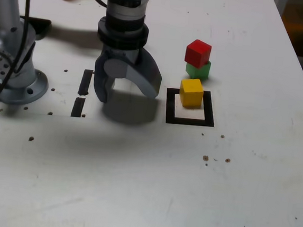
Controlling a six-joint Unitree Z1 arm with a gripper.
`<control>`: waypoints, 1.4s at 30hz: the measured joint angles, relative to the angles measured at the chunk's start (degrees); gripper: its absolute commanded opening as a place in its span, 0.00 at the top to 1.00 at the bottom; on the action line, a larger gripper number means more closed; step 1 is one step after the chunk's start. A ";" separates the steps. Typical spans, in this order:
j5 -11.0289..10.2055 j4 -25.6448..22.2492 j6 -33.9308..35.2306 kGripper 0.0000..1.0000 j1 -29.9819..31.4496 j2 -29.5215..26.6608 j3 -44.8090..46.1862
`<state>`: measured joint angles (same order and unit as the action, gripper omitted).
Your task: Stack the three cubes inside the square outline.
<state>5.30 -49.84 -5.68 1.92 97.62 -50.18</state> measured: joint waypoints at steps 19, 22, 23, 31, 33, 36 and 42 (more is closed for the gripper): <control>2.92 0.89 0.00 0.03 -0.25 -0.03 -0.75; 2.91 -0.51 -0.14 0.04 -0.90 -0.10 -1.89; 2.87 -0.73 -0.22 0.04 -1.02 -0.11 -2.10; 0.00 -4.51 -2.39 0.04 -1.92 -0.15 -6.96; -2.36 -6.63 -2.45 0.04 -1.92 -0.10 -9.10; -6.01 -9.70 -3.06 0.04 -2.09 0.15 -13.00; -12.28 -17.19 -9.73 0.04 -3.31 0.32 -22.67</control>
<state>-6.98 -67.03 -15.42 -1.39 97.94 -72.85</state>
